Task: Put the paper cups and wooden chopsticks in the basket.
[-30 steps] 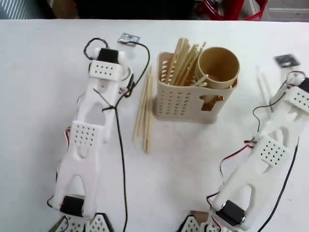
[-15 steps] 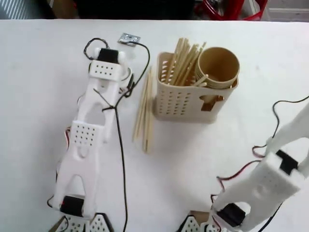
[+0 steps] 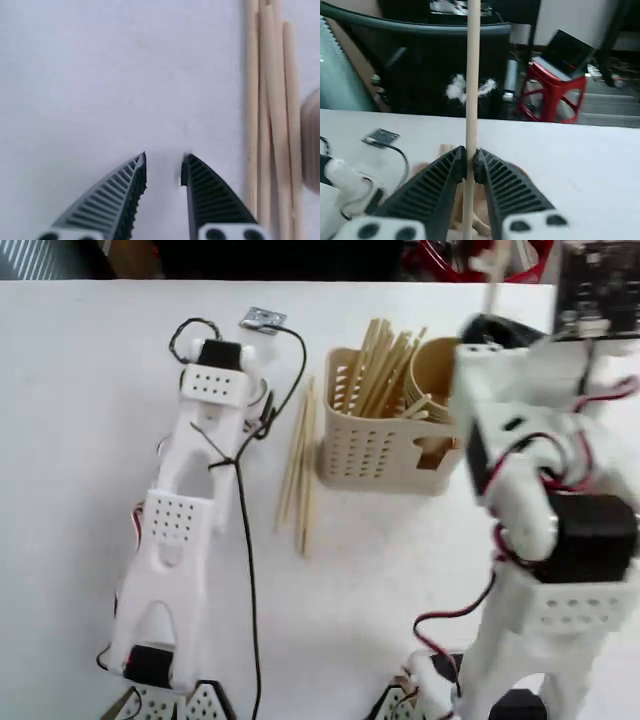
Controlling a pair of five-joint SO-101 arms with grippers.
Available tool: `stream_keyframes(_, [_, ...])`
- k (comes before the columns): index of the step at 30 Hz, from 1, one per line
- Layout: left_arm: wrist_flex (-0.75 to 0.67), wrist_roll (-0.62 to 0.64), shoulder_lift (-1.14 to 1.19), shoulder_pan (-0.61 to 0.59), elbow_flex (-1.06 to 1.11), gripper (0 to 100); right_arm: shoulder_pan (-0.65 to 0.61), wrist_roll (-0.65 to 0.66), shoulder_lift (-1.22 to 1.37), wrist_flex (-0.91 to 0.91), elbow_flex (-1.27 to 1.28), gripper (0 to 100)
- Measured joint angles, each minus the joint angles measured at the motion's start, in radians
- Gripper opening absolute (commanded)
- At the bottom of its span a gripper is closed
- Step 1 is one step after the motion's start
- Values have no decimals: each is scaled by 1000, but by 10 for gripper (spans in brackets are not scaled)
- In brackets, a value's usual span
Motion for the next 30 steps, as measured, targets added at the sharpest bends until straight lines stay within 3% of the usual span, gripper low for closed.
stream_keyframes(5, [-9,0,0,-9,0,129,-149,-66,-75,-376,322,16])
stream_keyframes(16, [-9,0,0,-9,0,131,-190,-72,-153,-1100,982,18])
stream_keyframes(20, [-9,0,0,-9,0,132,-196,-72,-161,-1149,1053,46])
stream_keyframes(26, [-21,-2,0,-17,0,133,-172,-72,-164,-1073,1063,217])
stream_keyframes(30, [-21,-2,0,-21,0,133,-152,-72,-164,-1040,1063,237])
